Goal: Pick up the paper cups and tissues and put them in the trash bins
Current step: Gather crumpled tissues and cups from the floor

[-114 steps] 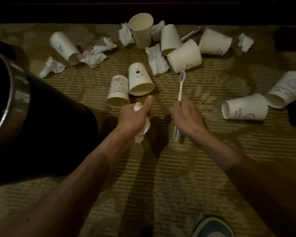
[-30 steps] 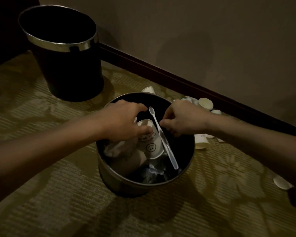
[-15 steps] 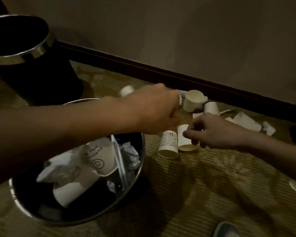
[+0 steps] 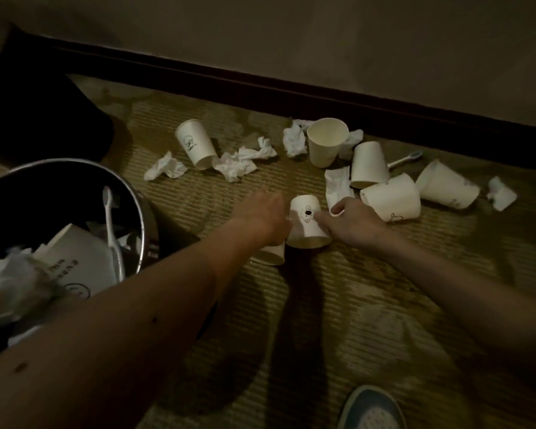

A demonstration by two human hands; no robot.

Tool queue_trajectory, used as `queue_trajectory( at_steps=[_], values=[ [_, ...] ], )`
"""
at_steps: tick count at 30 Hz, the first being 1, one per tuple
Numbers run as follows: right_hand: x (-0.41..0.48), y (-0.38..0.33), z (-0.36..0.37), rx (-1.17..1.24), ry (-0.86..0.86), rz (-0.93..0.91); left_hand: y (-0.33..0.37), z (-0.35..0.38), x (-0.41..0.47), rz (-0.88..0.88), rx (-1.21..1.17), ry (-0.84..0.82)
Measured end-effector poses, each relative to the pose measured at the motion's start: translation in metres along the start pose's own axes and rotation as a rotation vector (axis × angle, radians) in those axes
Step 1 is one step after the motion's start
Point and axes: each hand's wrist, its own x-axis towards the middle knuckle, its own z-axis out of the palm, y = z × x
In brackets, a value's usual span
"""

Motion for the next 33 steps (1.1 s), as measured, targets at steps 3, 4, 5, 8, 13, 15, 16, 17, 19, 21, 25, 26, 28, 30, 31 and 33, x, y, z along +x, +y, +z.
queue_trajectory(
  at_steps=[3,4,5,8,13,15,16,17,19,21,25,26,28,30,31,33],
  values=[
    [0.006,0.005,0.013,0.017,-0.010,-0.009,-0.008,0.023,0.004,-0.149,-0.230,0.007],
    [0.007,0.006,0.017,0.018,-0.002,-0.016,-0.011,0.029,0.005,-0.170,-0.317,0.031],
    [0.007,0.008,0.020,0.014,0.007,-0.024,-0.013,0.035,0.005,-0.177,-0.397,0.063],
    [0.009,0.014,0.030,0.067,-0.004,-0.025,-0.019,0.051,0.001,-0.179,-0.590,0.123],
    [0.011,0.025,0.034,0.241,-0.044,-0.031,-0.018,0.069,-0.007,-0.199,-0.731,0.239],
    [0.011,0.030,0.035,0.280,-0.055,-0.051,-0.018,0.073,-0.007,-0.207,-0.761,0.278],
    [0.010,0.032,0.036,0.291,-0.054,-0.060,-0.018,0.075,-0.007,-0.202,-0.753,0.299],
    [0.010,0.035,0.036,0.302,-0.048,-0.064,-0.017,0.077,-0.008,-0.191,-0.743,0.318],
    [0.009,0.040,0.036,0.336,-0.040,-0.055,-0.013,0.081,-0.010,-0.172,-0.750,0.350],
    [0.008,0.043,0.035,0.383,-0.051,-0.053,-0.008,0.083,-0.010,-0.177,-0.809,0.349],
    [0.006,0.043,0.029,0.483,-0.147,-0.046,-0.005,0.078,-0.005,-0.183,-0.999,0.258],
    [0.005,0.043,0.027,0.506,-0.170,-0.039,-0.007,0.076,-0.004,-0.182,-1.054,0.216],
    [0.002,0.044,0.023,0.554,-0.219,-0.026,-0.012,0.073,-0.005,-0.196,-1.182,0.087],
    [-0.003,0.046,0.019,0.589,-0.261,-0.042,-0.016,0.072,-0.006,-0.183,-1.242,-0.083],
    [-0.005,0.048,0.016,0.595,-0.264,-0.054,-0.016,0.072,-0.005,-0.156,-1.240,-0.154],
    [-0.009,0.054,0.011,0.583,-0.232,-0.078,-0.009,0.074,-0.005,-0.102,-1.232,-0.235]
  ],
)
